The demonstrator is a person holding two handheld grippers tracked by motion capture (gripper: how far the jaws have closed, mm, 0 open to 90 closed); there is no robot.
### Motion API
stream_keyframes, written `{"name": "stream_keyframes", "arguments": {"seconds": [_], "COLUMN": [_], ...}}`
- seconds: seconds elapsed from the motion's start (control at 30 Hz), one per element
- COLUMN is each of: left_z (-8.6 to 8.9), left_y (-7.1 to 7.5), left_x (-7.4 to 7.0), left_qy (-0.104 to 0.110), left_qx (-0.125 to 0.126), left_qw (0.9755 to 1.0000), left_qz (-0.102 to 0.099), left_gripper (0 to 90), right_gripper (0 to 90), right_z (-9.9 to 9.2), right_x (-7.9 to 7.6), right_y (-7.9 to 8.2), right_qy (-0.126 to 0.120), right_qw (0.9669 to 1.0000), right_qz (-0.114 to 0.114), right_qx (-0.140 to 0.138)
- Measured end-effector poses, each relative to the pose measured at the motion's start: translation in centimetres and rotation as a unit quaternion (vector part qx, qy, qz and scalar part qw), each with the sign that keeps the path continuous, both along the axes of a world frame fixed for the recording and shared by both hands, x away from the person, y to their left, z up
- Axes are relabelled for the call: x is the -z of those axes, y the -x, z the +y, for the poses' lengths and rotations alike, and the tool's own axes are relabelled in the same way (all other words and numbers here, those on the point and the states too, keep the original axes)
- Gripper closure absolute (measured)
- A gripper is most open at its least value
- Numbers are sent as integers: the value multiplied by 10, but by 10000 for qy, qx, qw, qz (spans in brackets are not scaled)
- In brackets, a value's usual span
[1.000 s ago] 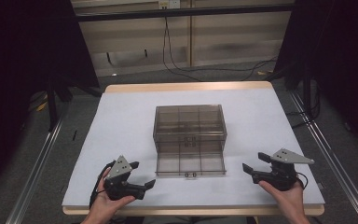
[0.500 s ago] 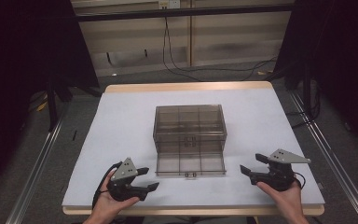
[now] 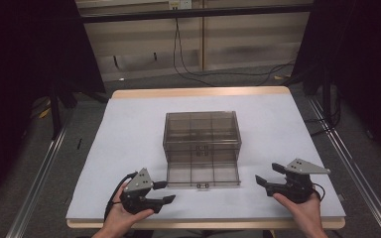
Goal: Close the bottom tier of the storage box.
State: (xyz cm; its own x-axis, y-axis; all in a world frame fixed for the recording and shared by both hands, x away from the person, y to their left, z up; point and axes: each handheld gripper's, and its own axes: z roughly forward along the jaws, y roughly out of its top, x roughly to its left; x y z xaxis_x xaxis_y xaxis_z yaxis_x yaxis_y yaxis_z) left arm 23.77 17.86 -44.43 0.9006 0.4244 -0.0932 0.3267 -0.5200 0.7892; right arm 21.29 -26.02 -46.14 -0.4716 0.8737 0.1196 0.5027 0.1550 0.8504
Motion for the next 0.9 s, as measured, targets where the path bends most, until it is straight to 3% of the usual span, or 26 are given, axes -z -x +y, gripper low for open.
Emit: {"name": "stream_keyframes", "arguments": {"seconds": [0.1,0.13,0.17,0.27,0.5,0.57,0.77,0.83,0.9], "left_z": [-1,-3,-6,-10,-22,-23,-24,-26,-31], "left_y": [2,2,1,2,0,0,0,-1,-2], "left_x": [-1,0,0,0,1,1,0,-1,0], "left_qy": [-44,43,-106,-177,-96,-183,-121,-234,-200], "left_qx": [119,112,72,176,426,502,604,644,705], "left_qw": [9999,9999,9999,9997,9990,9985,9981,9976,9973], "left_qz": [-44,-27,-52,-52,-60,-78,-56,-56,-86], "left_gripper": [568,588,603,646,820,832,885,900,900], "right_gripper": [231,231,230,215,209,210,209,207,206], "right_z": [0,0,1,1,1,1,2,2,2], "right_x": [1,1,1,1,1,1,2,2,2], "right_y": [-1,-2,-2,-1,-2,-1,-2,-3,-3], "right_qy": [4,2,18,3,-7,-3,37,61,56], "right_qw": [10000,10000,10000,10000,10000,10000,10000,9999,9999], "right_qz": [51,44,40,29,37,33,68,65,76], "right_qx": [1,-9,0,14,19,18,-15,-46,-43]}}
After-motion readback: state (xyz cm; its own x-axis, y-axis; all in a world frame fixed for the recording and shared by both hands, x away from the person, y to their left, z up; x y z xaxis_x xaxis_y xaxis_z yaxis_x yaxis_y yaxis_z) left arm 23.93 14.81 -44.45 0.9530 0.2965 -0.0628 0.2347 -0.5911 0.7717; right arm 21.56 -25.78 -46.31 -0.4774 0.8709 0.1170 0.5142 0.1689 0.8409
